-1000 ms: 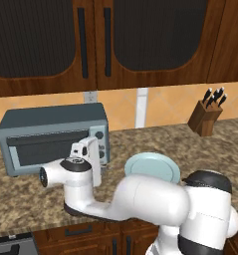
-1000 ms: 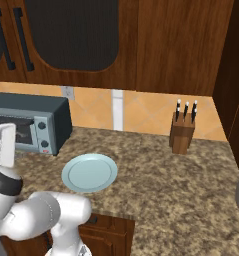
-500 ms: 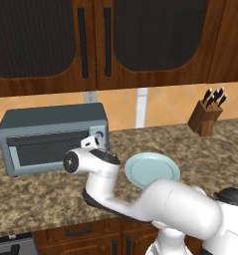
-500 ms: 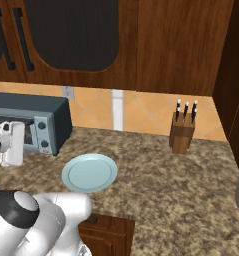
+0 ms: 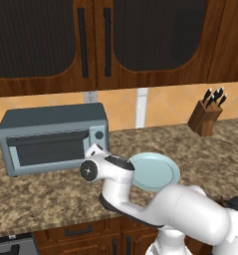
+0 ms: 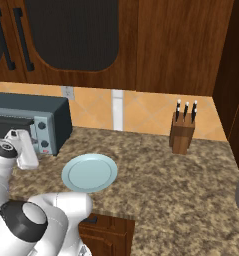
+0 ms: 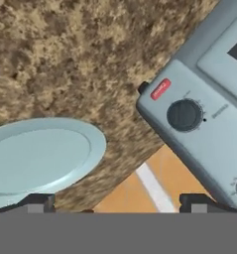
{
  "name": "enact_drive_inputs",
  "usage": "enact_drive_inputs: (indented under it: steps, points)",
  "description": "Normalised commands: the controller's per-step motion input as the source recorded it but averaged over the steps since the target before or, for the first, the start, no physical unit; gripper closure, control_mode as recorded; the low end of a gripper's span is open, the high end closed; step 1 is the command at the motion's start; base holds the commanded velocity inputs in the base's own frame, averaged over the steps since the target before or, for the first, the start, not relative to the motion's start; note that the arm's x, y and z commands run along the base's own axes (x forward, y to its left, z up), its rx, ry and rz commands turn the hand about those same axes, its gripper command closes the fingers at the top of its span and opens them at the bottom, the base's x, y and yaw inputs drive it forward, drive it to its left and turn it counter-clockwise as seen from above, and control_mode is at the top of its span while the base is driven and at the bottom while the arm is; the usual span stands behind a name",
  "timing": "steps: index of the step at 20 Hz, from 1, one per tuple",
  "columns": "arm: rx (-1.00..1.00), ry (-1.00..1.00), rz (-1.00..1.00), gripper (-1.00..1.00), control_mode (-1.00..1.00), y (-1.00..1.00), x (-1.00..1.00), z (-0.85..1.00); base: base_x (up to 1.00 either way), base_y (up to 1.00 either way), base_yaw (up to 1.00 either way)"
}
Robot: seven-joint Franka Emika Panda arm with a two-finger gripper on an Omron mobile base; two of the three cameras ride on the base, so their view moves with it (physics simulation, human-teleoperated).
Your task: Pick up the kebab skewer and baguette bread, and place them inside the toaster oven. Close the toaster oven door and start by setting the timer.
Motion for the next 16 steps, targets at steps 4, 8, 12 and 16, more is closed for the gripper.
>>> enact_drive_inputs:
  steps: [4,8,12,16]
  points:
    - [-0.19,0.00,0.24,-1.00,-1.00,0.28,0.27,-0.03,0.00,0.00,0.00]
    - [-0.11,0.01,0.21,-1.00,-1.00,0.52,0.35,-0.16,0.00,0.00,0.00]
    - [-0.03,0.00,0.15,-1.00,-1.00,0.39,0.28,-0.23,0.00,0.00,0.00]
    - [0.00,0.00,0.05,-1.00,-1.00,0.14,0.21,-0.06,0.00,0.00,0.00]
